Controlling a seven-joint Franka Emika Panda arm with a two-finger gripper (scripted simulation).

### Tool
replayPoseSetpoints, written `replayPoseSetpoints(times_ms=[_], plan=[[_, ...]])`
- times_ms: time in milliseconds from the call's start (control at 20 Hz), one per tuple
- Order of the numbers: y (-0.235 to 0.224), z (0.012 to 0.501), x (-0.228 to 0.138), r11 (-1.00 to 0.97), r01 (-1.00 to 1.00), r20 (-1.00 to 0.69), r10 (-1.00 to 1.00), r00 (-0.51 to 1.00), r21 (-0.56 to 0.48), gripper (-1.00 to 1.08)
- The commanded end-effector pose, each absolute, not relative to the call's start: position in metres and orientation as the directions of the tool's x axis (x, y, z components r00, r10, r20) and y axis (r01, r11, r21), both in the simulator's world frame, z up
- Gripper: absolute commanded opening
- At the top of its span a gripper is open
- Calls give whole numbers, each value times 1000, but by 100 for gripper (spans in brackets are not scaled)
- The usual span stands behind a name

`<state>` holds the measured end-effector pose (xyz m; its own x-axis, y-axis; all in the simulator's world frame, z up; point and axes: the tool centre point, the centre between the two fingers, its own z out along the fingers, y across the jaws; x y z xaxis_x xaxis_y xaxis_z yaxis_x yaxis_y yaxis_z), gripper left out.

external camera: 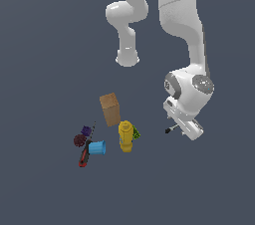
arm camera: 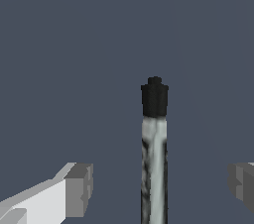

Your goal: Pick up a designated object from a clutter of objects.

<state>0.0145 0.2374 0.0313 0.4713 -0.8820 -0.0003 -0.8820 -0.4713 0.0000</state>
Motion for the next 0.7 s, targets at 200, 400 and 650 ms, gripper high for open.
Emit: replayPoseSetpoints(times_ms=[200, 400, 650], plan=[[238, 11, 15, -470, -883, 0, -883, 470, 0, 100], [238, 10, 15, -470, -883, 0, -883, 470, 0, -100], [238, 10, 15, -470, -883, 0, -883, 470, 0, -100]])
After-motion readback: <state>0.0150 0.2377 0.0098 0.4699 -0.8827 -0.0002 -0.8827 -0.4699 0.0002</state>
